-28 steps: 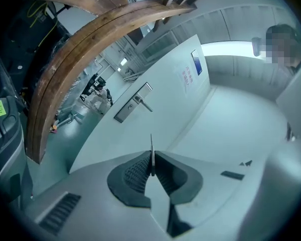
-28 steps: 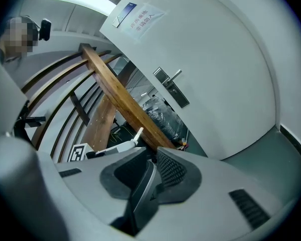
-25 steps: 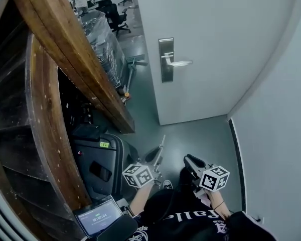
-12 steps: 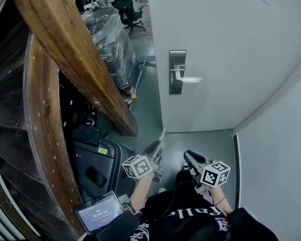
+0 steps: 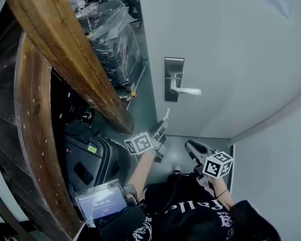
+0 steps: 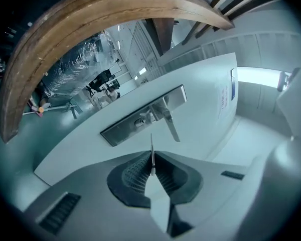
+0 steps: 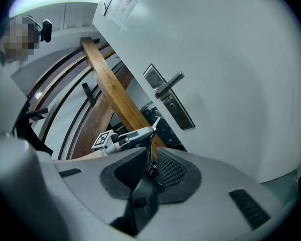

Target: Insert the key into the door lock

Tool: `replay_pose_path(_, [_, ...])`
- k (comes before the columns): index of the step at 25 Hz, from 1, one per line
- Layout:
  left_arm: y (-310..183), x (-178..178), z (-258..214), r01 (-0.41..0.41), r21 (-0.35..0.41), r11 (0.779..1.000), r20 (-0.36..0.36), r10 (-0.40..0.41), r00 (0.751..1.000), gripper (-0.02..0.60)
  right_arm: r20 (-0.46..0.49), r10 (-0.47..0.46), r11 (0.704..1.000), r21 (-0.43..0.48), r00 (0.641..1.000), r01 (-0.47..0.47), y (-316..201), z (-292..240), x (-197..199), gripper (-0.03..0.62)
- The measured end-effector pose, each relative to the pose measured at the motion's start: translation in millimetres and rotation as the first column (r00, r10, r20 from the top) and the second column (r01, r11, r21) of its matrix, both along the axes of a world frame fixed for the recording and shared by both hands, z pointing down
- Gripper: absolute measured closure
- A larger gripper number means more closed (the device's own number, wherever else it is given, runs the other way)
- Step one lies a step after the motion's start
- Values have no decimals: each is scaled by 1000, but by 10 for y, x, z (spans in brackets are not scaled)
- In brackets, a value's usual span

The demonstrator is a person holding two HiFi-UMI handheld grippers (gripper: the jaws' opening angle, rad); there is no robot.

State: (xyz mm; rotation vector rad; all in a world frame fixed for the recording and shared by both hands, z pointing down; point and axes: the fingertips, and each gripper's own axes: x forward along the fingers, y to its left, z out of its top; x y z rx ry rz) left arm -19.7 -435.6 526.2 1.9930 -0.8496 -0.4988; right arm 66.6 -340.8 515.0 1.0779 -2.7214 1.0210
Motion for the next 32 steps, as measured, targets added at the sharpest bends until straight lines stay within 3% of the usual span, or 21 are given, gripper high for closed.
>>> replay_pose_path(8, [-668,157,-33,37,-30,999,-101,-40,994,557,10,-35,999,-10,999,35,-268,58,120,519])
replay_pose_path(15, [-865,181,-57,77,-39,996,-141,-82,987,557,11,-28,999,-20,1000,28,-253,133,216,519])
replay_pose_path(18, [-905,103,-71,108,-28,994,-111,-110,988,557,9,-6,1000,-29,1000,6,-210,191,268,519])
replay_pose_path(24, [-915,153,-31,94,-35,995,-148,-98,984,557,5,22,999,-31,1000,-22,-160,211,333,519])
replay_pose_path(27, [-936,160,-35,92,-64,994,-229,-104,968,557,2,27,999,-31,1000,-27,-149,208,348,519])
replay_pose_path(32, [-950,229,-23,57,-108,992,-230,-81,970,557,-5,32,999,-35,999,-32,-130,223,337,519])
